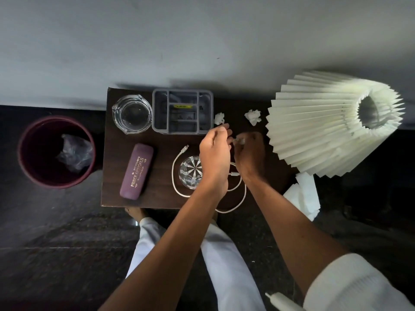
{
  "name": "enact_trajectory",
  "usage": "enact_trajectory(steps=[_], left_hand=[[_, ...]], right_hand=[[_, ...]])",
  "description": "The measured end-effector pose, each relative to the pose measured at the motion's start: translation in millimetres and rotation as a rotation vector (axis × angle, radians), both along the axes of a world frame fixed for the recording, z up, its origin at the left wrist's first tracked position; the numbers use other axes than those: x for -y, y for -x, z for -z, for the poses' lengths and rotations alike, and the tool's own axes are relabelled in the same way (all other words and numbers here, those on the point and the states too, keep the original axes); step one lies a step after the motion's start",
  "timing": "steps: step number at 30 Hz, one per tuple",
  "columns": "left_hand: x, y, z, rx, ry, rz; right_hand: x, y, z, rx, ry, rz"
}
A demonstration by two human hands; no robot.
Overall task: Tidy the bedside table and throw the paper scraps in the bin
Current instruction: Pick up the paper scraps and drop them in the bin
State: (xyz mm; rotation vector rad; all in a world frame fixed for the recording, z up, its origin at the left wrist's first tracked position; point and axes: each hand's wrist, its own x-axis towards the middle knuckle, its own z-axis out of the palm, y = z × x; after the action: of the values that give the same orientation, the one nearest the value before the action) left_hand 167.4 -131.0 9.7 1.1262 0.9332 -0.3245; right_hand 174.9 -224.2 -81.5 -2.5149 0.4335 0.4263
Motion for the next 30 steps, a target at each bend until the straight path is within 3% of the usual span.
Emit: enact_trajectory(steps=[3, 7, 11, 17, 23, 30], left_hand=[[-0.6, 1.3, -0.3, -0.001, 0.002, -0.016], [-6.4, 6.6, -7.6, 0.071, -0.107, 0.018], [-21.3, 16.0, -21.0, 0.199, -0.285, 0.025], [-62.3, 39.3, -37.6, 0.277, -0.292, 0.088], [-121.9, 51.8, -43.4, 0.252, -0.189, -0.072], [-206.4, 71.7, -35.8, 0.228, -0.276, -0.236]], right_hand=[[0.9, 2.4, -5.3, -0.017, -0.091, 0.070], [-10.0, 12.1, -44.0, 0.009, -0.540, 0.377], [-26.6, 26.6, -89.7, 0.066, -0.812, 0.453], [-61.3, 34.6, -131.2, 0.156, -0.777, 0.257], [-106.2, 34.5, -143.0, 0.158, -0.785, 0.084], [-194.2, 33.9, -128.5, 0.074, -0.701, -0.087]])
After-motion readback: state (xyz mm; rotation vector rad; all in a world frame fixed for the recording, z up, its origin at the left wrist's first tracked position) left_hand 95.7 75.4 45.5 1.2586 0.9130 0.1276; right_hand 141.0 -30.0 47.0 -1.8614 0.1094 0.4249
